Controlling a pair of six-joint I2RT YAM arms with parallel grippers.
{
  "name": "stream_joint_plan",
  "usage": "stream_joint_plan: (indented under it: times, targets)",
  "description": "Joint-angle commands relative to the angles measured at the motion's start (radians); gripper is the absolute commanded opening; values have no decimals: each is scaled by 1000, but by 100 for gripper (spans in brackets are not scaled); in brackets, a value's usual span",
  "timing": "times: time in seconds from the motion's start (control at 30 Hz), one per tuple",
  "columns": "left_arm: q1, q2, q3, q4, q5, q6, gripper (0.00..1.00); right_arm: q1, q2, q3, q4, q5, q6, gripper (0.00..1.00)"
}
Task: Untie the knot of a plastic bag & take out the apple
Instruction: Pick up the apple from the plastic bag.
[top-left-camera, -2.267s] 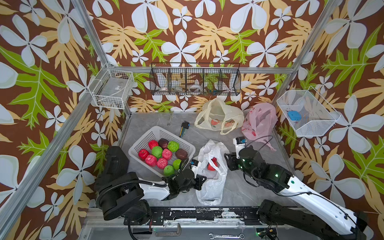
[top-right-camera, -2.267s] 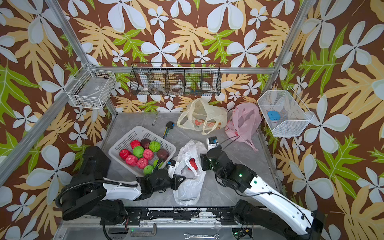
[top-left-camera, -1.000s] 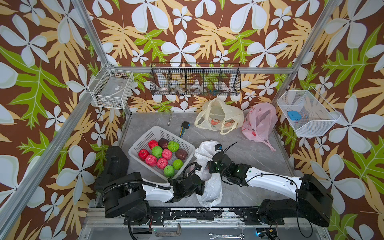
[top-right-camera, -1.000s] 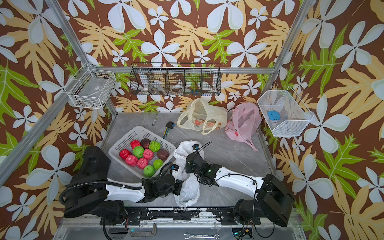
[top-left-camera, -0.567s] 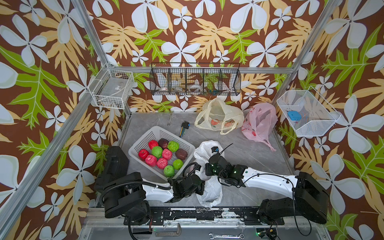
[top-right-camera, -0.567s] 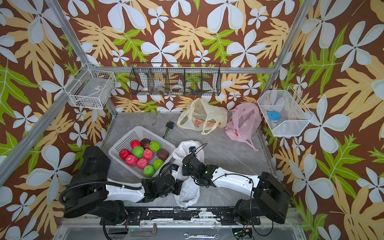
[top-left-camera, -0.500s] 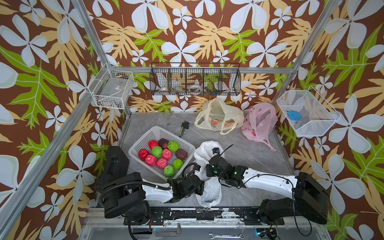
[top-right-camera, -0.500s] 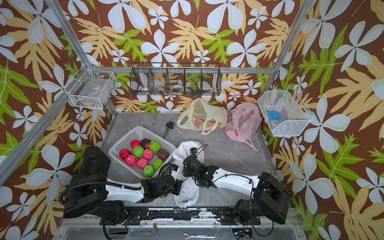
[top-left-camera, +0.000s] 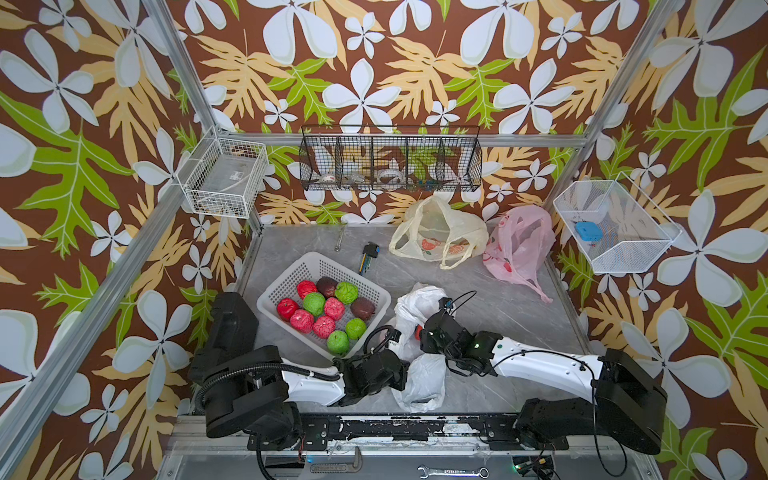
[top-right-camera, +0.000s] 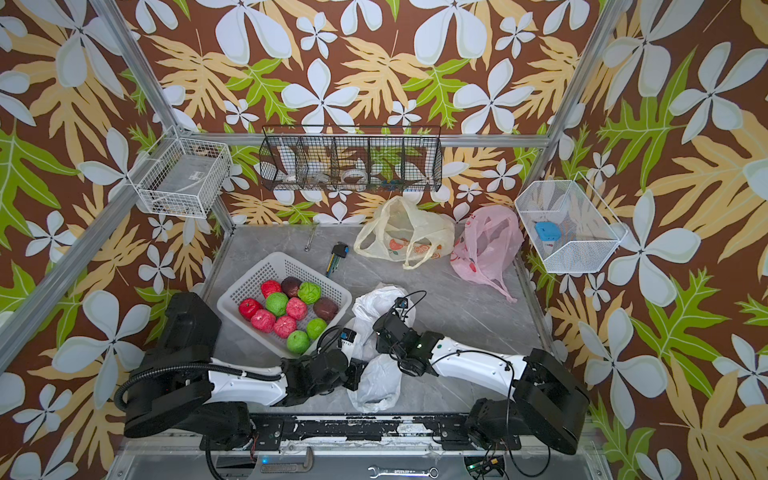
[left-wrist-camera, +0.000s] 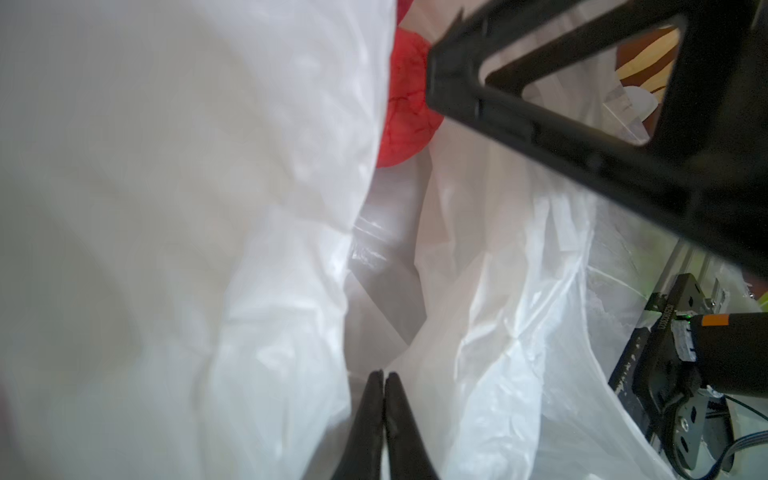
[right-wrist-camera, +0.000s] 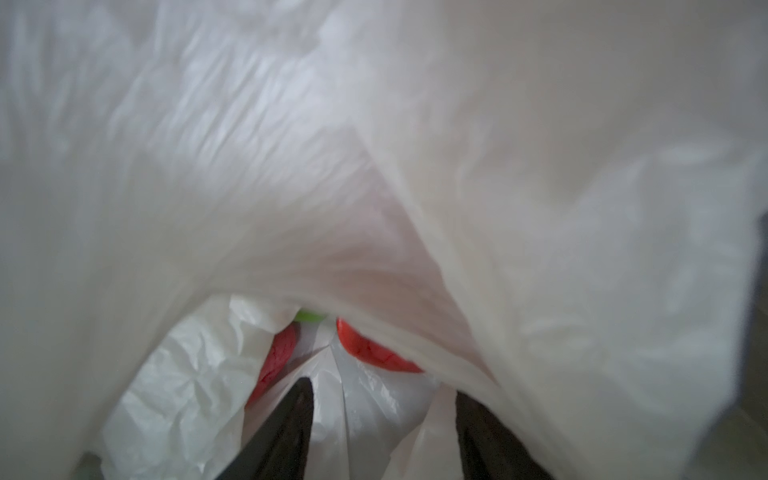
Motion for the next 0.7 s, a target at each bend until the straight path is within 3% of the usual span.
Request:
stream_joint_plan:
  times: [0.0,0.23,0.67]
  targets:
    - [-1,-9,-7,21,2,10,0,-20,35,32,0,23,-34,58]
    - [-1,-28,-33,33,2,-2,0,-55,142,109,15,9,-91,65]
    - [-1,-22,-26,31,-2,-1,0,-68,268,104,72,-92,-81,66]
